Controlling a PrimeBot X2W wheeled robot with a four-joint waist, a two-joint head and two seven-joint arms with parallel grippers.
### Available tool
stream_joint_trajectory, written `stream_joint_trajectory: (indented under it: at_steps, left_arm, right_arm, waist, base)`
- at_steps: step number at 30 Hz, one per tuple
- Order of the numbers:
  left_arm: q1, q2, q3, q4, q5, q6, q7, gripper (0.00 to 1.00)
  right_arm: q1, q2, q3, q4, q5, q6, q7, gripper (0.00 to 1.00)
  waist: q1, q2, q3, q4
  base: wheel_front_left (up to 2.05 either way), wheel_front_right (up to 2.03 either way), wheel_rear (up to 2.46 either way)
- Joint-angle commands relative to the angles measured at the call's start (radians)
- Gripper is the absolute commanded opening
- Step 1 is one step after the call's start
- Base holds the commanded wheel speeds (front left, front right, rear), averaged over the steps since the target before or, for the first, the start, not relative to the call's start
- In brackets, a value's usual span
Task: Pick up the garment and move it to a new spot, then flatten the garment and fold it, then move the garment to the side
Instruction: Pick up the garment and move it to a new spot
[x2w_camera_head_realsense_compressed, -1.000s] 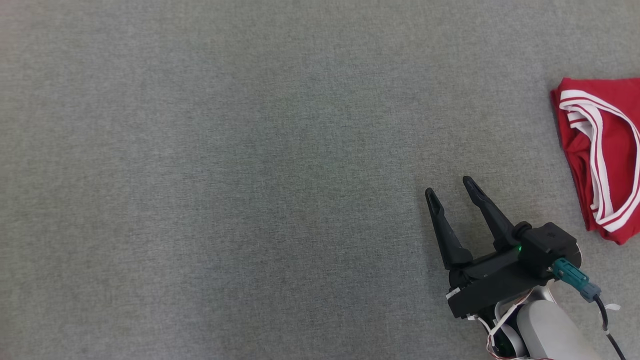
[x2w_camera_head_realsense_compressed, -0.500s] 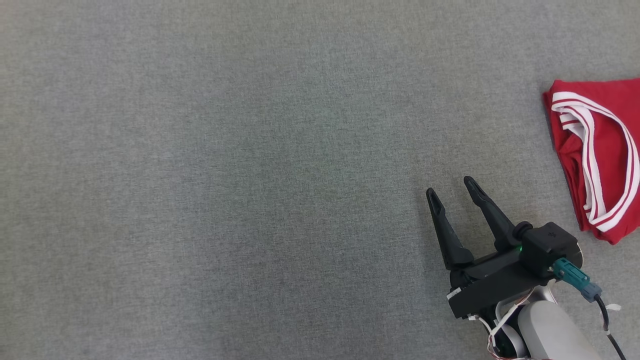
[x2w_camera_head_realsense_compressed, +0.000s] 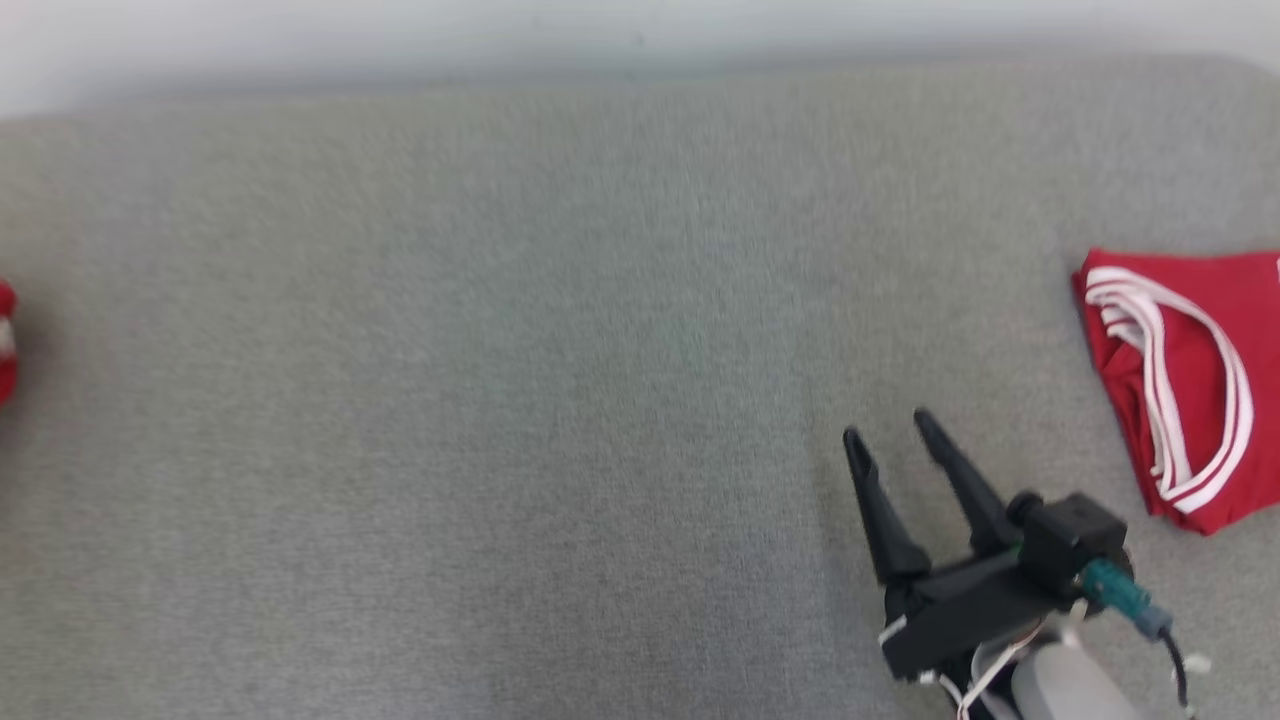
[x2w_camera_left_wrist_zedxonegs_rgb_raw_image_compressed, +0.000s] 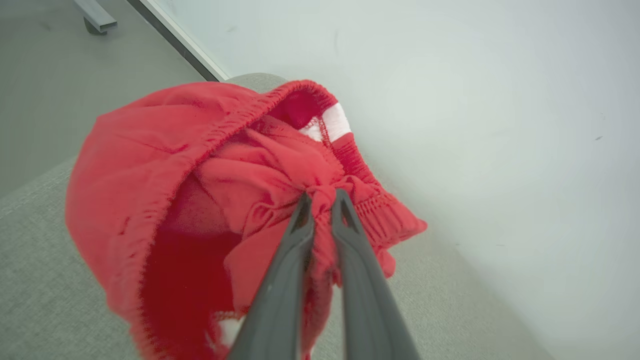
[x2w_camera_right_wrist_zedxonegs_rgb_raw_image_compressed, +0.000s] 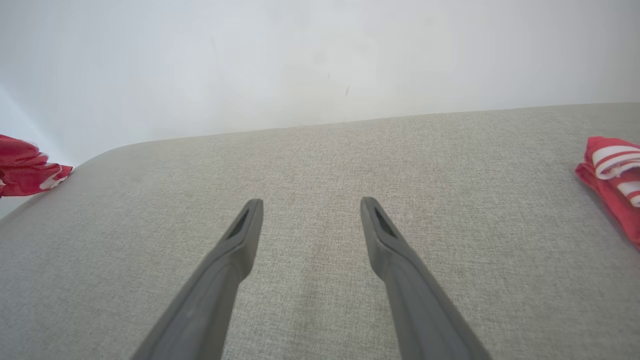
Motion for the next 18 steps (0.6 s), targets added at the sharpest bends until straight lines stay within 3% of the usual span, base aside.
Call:
stream_joint_trajectory:
  at_steps: [1, 9, 18]
  left_arm:
    - [-0.012, -0.004, -0.006, -0.028, -0.008, 0.000, 0.006, 0.00]
    - [-0.070, -0.100, -0.125, -0.277, -0.040, 0.021, 0.104, 0.00]
    - [-0.048, -0.267, -0.286, -0.507, -0.084, 0.039, 0.172, 0.00]
  right_arm:
    - [0.023, 0.006, 0.002, 0.008, 0.013, -0.002, -0.007, 1.00]
    - [0.060, 0.017, 0.005, 0.049, 0.022, -0.002, -0.025, 1.00]
    - [0.094, 0.011, -0.014, 0.047, 0.021, -0.002, -0.019, 1.00]
  waist:
    - [0.0001, 0.0000, -0.094, 0.028]
    - [0.0001, 0.0000, -0.209, -0.005]
    - [0.0001, 0.0000, -0.241, -0.124]
  base:
    - [0.00, 0.00, 0.00]
    - [0.00, 0.00, 0.00]
    - [0.00, 0.00, 0.00]
